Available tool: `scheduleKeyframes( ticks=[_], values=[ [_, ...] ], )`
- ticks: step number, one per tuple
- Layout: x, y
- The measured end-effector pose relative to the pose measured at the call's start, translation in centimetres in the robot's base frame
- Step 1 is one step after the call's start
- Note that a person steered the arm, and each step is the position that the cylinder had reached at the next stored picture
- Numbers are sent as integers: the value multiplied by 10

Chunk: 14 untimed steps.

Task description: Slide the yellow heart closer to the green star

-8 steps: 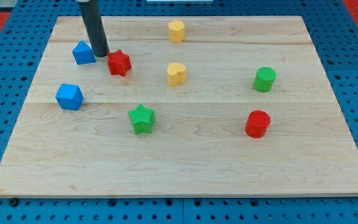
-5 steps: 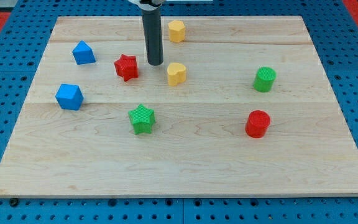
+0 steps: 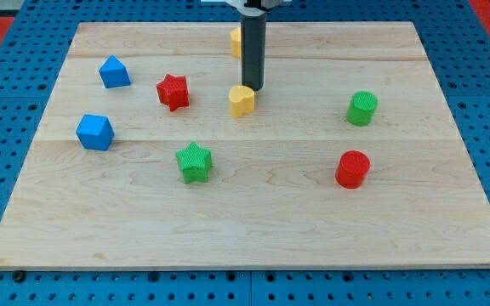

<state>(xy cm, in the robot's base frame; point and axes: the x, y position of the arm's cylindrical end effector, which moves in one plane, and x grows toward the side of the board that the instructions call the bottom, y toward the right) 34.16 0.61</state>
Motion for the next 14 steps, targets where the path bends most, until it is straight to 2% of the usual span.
scheduleKeyframes(
  ticks=[7, 10, 11, 14],
  values=[
    [9, -11],
    [-5, -18],
    [-5, -45],
    [7, -24]
  ],
)
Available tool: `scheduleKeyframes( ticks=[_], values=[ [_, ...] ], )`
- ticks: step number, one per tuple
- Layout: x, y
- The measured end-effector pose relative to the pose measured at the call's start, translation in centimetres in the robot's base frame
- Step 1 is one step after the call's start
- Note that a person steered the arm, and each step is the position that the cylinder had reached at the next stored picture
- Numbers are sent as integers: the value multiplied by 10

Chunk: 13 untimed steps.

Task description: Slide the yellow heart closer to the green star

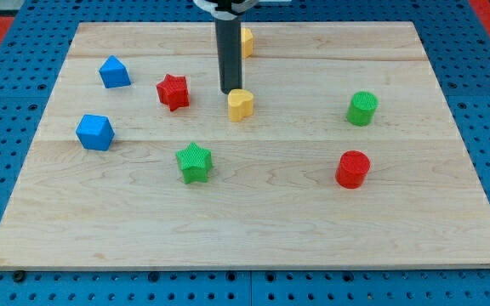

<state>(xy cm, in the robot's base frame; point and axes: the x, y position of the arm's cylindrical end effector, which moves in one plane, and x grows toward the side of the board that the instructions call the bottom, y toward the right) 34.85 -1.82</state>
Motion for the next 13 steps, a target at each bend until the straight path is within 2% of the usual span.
scheduleKeyframes(
  ticks=[2, 3, 4, 7, 8, 9, 11, 13],
  values=[
    [3, 0],
    [-6, -44],
    [-22, -56],
    [-31, -12],
    [16, 25],
    [37, 21],
    [67, 6],
    [77, -5]
  ],
)
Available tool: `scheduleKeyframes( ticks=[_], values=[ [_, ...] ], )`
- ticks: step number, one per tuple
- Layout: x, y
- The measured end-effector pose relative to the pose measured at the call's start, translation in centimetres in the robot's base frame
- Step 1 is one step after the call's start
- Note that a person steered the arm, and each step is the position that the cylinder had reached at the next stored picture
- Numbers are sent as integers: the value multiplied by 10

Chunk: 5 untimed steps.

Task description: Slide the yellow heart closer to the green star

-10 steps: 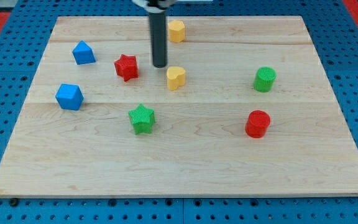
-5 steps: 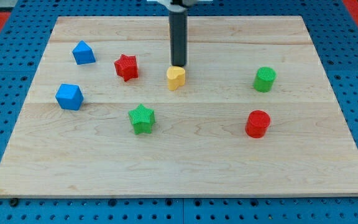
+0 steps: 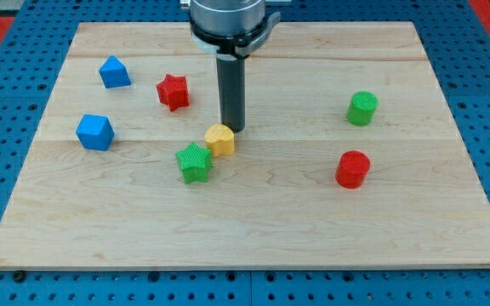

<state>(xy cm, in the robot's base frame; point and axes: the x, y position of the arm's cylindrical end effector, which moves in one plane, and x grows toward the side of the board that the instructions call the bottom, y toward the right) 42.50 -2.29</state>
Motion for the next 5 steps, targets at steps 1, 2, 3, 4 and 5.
scheduleKeyframes(
  ticks=[1, 2, 3, 4, 5],
  values=[
    [6, 0],
    [15, -2],
    [27, -1],
    [64, 14],
    [76, 31]
  ],
)
